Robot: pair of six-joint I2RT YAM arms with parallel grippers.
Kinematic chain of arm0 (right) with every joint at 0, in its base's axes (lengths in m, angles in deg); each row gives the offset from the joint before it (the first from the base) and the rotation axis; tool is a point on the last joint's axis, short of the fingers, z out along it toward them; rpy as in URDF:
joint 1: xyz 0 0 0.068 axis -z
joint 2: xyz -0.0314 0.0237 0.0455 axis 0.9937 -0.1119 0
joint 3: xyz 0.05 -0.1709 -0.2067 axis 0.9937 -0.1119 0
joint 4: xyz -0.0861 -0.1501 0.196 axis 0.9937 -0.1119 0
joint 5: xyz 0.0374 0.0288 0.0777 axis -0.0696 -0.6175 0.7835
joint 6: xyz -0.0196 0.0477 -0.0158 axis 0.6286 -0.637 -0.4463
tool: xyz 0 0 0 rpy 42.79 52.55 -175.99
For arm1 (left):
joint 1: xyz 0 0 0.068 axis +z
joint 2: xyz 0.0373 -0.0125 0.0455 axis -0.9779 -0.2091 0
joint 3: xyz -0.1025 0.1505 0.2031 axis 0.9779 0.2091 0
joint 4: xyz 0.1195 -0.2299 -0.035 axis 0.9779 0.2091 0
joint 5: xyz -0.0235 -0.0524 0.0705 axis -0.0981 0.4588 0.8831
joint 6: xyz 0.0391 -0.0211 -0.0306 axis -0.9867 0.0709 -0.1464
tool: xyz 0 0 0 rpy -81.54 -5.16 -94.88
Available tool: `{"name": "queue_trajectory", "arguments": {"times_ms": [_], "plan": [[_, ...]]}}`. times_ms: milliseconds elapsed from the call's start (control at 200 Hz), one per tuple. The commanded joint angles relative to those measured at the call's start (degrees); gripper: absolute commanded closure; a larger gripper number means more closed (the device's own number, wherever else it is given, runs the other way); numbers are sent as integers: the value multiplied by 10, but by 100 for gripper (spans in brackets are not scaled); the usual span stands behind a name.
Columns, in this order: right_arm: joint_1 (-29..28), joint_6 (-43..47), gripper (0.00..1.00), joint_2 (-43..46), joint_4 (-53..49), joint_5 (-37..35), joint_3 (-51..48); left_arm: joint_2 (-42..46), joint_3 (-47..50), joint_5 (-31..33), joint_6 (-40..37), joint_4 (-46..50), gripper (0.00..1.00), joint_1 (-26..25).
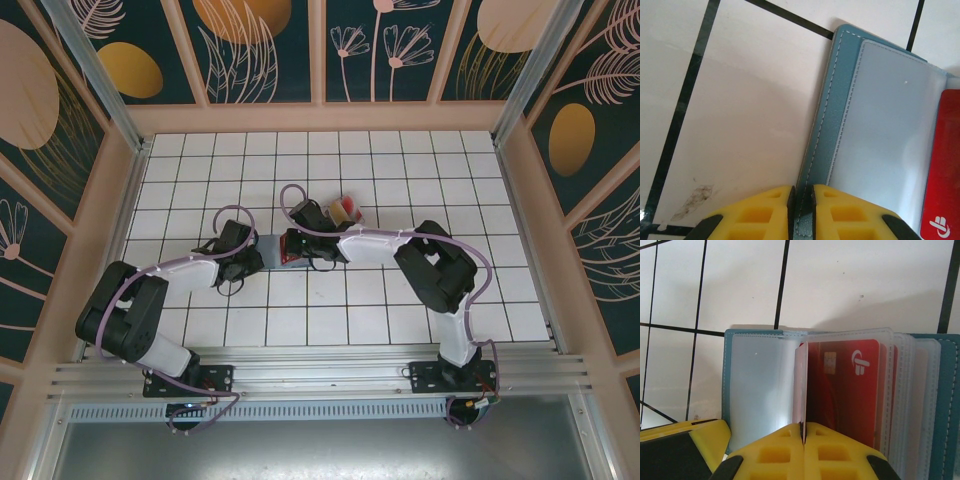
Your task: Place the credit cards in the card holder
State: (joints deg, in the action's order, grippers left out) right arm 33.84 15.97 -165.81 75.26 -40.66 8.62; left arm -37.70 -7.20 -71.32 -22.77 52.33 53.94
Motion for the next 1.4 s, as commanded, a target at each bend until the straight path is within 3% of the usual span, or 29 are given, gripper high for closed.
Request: {"name": "queue_trajectory", "arguments": {"times_ms": [0, 676, 961, 1191, 1391], "plan": [[1, 5, 100, -23, -32, -38, 7, -53, 29, -26, 8, -24, 82, -1], [15, -41, 100, -61, 36, 97, -11, -55, 24, -24, 3, -14, 82, -1], [16, -33, 100, -60, 25, 82, -21, -30, -6, -5, -8, 31, 80, -1], [13, -25, 100, -48, 16, 75, -34, -36, -48, 52, -22, 88, 68, -1], [11, -20, 100, -31, 8, 79, -51, -92, -65, 66, -30, 94, 73, -1]]}}
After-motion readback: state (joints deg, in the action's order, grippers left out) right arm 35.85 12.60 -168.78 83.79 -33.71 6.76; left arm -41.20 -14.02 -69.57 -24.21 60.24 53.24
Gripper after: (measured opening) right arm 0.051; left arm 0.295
